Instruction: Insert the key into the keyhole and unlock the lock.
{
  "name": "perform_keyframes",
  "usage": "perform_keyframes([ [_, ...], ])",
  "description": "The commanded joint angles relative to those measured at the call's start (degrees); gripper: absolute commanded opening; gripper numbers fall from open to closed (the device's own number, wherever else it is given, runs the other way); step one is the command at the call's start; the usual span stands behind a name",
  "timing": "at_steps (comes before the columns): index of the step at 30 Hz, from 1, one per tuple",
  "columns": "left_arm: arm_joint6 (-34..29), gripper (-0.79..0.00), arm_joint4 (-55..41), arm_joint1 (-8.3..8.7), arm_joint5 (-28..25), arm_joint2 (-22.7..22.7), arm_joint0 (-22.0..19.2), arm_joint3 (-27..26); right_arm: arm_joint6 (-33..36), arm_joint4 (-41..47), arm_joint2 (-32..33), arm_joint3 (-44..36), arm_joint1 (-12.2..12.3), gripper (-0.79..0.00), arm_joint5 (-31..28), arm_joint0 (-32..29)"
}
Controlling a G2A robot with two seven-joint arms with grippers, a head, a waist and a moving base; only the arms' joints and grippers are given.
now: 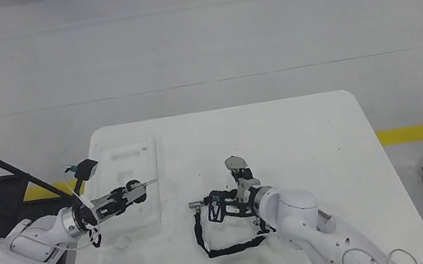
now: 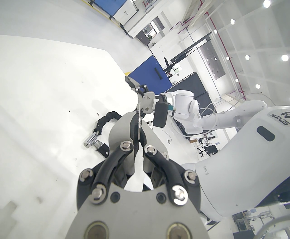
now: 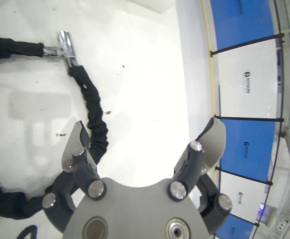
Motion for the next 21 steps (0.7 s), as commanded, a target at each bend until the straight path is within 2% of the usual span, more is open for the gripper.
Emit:
perform_keyframes([
  [1, 0.0, -0.785, 0.0, 0.0, 0.0, 0.0, 0.0, 0.0, 1.26, 0.51, -0.05, 0.13, -0.15, 0.0, 0.24, 0.39],
  [17, 0.0, -0.785, 0.0, 0.0, 0.0, 0.0, 0.0, 0.0, 1.26, 0.51, -0.05, 0.13, -0.15, 0.0, 0.24, 0.39],
  [19, 0.0, -0.785, 0.0, 0.0, 0.0, 0.0, 0.0, 0.0, -1.78, 6.37, 2.05, 1.41, 0.03, 0.0, -2.66, 0.0],
  [21, 0.0, -0.785, 0.0, 0.0, 0.0, 0.0, 0.0, 0.0, -2.87, 13.71, 5.84, 1.64, 0.44, 0.0, -8.42, 0.91],
])
